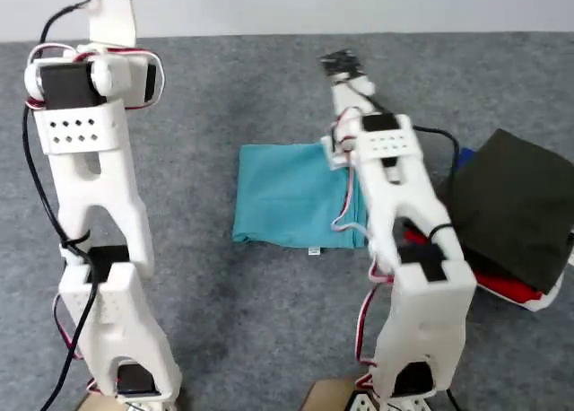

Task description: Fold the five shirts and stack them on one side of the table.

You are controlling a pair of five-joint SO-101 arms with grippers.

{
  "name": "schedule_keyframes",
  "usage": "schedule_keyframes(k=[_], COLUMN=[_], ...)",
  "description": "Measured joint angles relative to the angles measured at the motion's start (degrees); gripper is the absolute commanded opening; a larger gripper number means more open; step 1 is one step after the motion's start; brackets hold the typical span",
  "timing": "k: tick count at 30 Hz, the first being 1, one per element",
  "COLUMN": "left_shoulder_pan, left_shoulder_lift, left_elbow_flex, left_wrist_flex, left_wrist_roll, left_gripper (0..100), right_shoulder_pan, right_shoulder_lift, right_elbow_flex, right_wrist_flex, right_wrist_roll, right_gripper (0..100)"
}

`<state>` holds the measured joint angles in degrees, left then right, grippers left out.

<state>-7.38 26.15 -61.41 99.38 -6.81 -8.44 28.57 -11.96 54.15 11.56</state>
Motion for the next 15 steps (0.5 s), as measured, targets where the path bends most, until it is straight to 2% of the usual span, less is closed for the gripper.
schedule_keyframes(k=[6, 10, 15], left_shoulder_pan=[0.0, -0.1, -3.6], left_shoulder_lift=[-7.3, -10.4, -13.2], left_elbow_flex=[11.0, 14.6, 17.2], left_wrist_flex=[0.0, 0.0, 0.0], left_wrist_roll=[0.0, 0.0, 0.0], left_gripper=[1, 1, 1], right_shoulder_pan=[4.5, 3.4, 0.3], right_shoulder_lift=[4.0, 4.1, 4.1], right_elbow_flex=[-8.4, -14.2, -20.3], right_wrist_flex=[2.4, 8.7, 19.7], right_wrist_roll=[0.0, 0.0, 0.0], right_gripper=[2.9, 2.9, 2.9])
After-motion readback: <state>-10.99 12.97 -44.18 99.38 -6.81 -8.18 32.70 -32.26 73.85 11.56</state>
